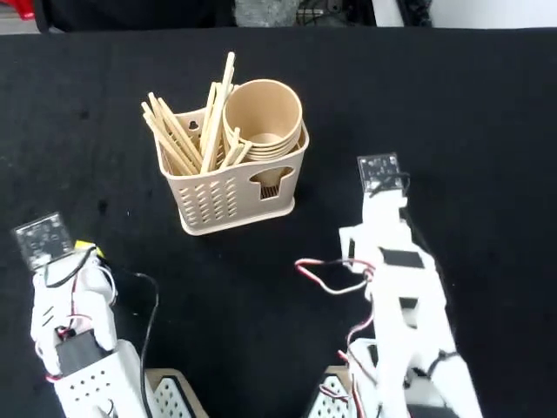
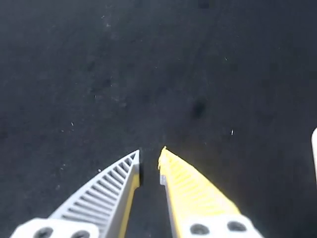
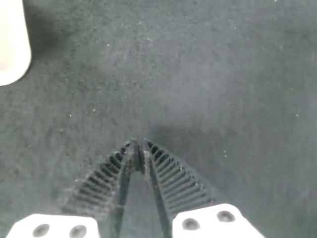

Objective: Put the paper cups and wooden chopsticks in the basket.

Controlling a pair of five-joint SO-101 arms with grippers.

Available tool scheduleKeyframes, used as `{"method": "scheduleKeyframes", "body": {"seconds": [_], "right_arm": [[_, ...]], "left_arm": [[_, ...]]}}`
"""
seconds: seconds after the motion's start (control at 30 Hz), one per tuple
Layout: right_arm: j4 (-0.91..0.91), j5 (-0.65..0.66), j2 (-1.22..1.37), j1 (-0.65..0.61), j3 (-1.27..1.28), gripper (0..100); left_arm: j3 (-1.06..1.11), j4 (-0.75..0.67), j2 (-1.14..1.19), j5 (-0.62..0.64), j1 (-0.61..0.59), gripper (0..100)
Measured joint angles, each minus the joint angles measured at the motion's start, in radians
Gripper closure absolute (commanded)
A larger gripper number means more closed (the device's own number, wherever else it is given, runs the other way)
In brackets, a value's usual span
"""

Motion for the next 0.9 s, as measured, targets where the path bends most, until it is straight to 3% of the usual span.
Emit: {"method": "scheduleKeyframes", "body": {"seconds": [0.3, 0.47, 0.9], "right_arm": [[0.02, 0.002, -0.681, -0.011, 0.353, 98.4], [0.302, 0.0, -1.049, -0.009, 0.373, 98.3], [0.697, 0.002, -1.094, -0.023, 0.371, 98.4]], "left_arm": [[0.0, 0.173, 0.0, -0.173, 0.201, 92], [0.0, 0.186, 0.0, -0.195, 0.215, 92], [0.0, 0.187, 0.0, -0.199, 0.218, 92]]}}
